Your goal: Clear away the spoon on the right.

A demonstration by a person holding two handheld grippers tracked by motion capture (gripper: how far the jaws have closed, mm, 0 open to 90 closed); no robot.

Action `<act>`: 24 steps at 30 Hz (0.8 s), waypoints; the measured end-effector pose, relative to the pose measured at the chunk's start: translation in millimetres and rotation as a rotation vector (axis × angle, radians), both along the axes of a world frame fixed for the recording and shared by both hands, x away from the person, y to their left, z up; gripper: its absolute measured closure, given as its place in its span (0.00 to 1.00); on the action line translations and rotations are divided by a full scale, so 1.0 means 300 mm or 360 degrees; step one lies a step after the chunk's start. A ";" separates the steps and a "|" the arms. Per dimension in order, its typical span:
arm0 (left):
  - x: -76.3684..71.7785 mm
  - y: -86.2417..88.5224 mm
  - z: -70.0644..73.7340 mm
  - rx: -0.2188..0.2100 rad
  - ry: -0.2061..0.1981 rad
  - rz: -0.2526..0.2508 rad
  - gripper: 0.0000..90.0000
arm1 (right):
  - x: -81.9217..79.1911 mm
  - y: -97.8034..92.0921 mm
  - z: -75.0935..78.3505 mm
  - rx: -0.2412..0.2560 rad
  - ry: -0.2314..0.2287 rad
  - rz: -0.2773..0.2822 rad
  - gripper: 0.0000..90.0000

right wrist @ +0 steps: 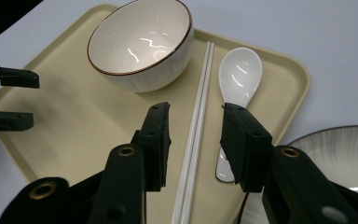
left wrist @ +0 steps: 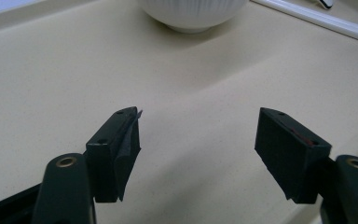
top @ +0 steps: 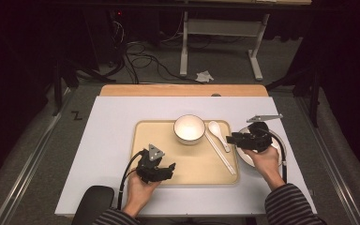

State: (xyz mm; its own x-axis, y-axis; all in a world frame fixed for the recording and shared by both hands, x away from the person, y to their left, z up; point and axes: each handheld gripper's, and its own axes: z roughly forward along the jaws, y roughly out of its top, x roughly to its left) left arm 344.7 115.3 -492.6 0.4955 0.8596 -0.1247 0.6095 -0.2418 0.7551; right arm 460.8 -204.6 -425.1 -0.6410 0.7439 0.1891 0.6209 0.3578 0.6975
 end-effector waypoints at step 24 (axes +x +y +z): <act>0.018 -0.046 -0.010 0.0053 0.0011 -0.0093 0.38 | -0.139 -0.185 -0.014 0.0084 0.0018 -0.0062 0.69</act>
